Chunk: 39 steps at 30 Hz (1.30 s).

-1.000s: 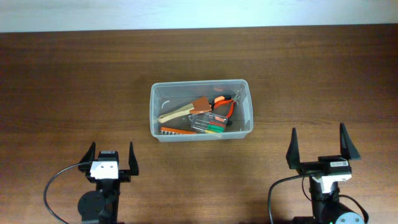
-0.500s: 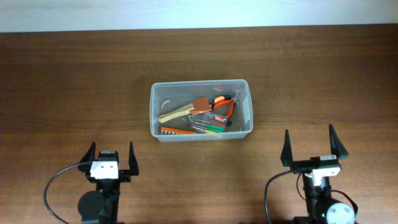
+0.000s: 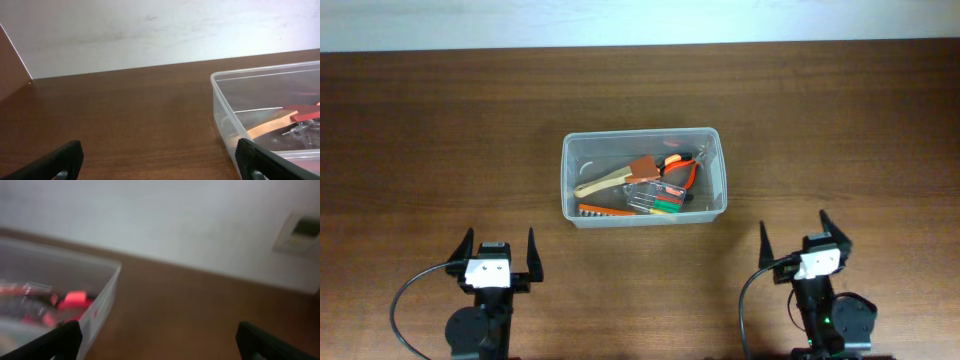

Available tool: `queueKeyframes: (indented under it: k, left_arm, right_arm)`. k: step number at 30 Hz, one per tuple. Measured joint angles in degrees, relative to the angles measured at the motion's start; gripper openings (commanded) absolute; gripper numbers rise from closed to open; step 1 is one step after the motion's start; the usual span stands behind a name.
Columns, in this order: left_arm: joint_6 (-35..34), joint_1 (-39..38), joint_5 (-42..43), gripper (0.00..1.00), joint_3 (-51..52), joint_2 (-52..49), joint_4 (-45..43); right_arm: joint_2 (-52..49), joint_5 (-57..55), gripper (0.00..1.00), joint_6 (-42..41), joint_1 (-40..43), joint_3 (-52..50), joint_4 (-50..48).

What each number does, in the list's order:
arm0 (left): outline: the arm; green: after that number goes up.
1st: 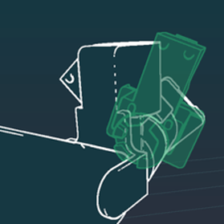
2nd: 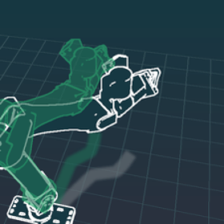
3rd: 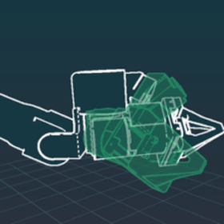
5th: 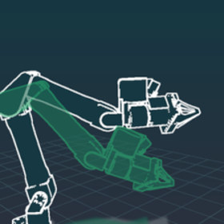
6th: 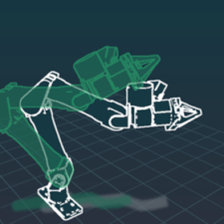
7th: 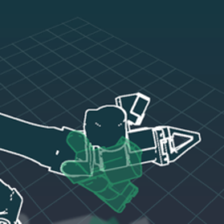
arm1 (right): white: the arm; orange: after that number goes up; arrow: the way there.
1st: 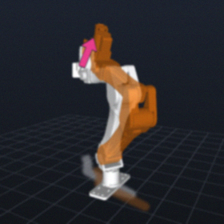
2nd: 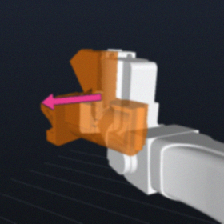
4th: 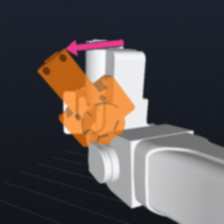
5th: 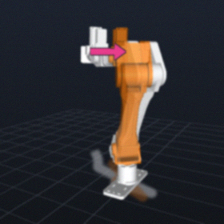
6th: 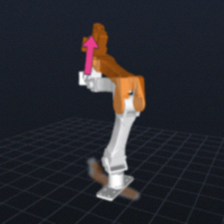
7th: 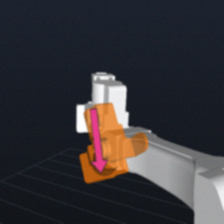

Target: Pack container

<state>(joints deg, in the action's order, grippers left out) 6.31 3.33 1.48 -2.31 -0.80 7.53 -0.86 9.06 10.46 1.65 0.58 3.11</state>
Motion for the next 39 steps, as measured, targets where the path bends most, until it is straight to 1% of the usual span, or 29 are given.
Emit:
queueKeyframes:
  k: [8,39]
  left_arm:
    - [0.0,0.0,0.0,0.99,0.0,0.0,0.0]
    - [0.0,0.0,0.0,0.99,0.0,0.0,0.0]
  right_arm:
    - [0.0,1.6,0.99,0.0,0.0,0.0,0.1]
    - [0.0,1.6,0.99,0.0,0.0,0.0,0.0]
